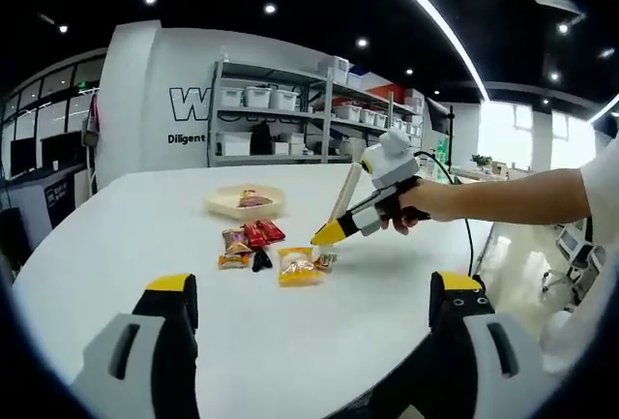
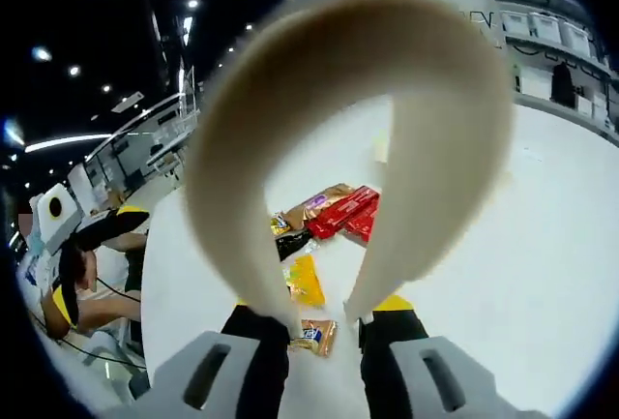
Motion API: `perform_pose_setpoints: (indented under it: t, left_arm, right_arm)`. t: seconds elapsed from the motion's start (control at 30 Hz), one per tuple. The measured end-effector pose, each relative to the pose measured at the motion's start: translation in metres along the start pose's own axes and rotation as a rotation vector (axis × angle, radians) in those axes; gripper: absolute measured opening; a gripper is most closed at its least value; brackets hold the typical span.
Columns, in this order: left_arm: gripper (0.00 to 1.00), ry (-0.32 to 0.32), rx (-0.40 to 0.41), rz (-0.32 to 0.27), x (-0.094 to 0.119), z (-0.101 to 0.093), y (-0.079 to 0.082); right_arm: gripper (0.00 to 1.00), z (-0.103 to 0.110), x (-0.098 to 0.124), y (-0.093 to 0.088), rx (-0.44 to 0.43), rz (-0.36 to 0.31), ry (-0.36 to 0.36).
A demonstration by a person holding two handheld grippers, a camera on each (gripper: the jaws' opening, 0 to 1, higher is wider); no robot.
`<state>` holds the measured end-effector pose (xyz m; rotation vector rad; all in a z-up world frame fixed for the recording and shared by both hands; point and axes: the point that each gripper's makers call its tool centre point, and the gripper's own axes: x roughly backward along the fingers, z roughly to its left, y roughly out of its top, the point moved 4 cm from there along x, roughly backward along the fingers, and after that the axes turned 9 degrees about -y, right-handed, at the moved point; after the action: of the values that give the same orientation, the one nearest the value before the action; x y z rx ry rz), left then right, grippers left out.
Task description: Place the target food into the container with the food tongs after gripping and lifting it, then release it inside without dropping or visibly crushing the food.
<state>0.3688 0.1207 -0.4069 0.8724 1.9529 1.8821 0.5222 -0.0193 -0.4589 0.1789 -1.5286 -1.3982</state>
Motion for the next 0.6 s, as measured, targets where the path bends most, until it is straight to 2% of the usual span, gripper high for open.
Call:
perform_pose_setpoints:
  t: [0.07, 0.1, 0.23, 0.33, 0.37, 0.47, 0.57, 0.6]
  left_arm:
    - [0.97, -0.007, 0.012, -0.007, -0.001, 0.0, 0.002]
    - [0.97, -0.01, 0.017, -0.01, -0.002, -0.001, 0.003]
    - [0.97, -0.008, 0.006, 0.005, -0.004, -0.002, 0.001]
    - [0.96, -0.011, 0.012, 0.008, -0.004, -0.002, 0.0]
    - [0.96, -0.011, 0.012, 0.008, -0.004, -0.002, 0.0]
    - [0.96, -0.007, 0.007, 0.016, -0.005, 0.0, -0.003]
    - [0.96, -0.008, 0.015, 0.014, -0.006, 0.001, -0.004]
    - [0.96, -0.007, 0.018, 0.01, -0.006, 0.002, -0.004]
  right_arm:
    - [0.22, 0.001, 0.0, -0.005, 0.039, 0.016, -0.022]
    - [0.21, 0.001, 0.0, -0.003, 0.035, -0.001, -0.022]
    - [0.21, -0.006, 0.001, -0.002, 0.024, -0.001, -0.057]
    - [0.21, -0.025, 0.005, -0.001, -0.058, -0.02, -0.129]
    - [0.21, -0.027, 0.005, -0.002, -0.065, -0.022, -0.137]
    - [0.21, -0.051, 0.014, -0.001, -0.086, -0.057, -0.232]
    - [0.21, -0.053, 0.019, -0.003, -0.12, -0.067, -0.213]
    - [0.21, -0.057, 0.023, -0.005, -0.125, -0.074, -0.226]
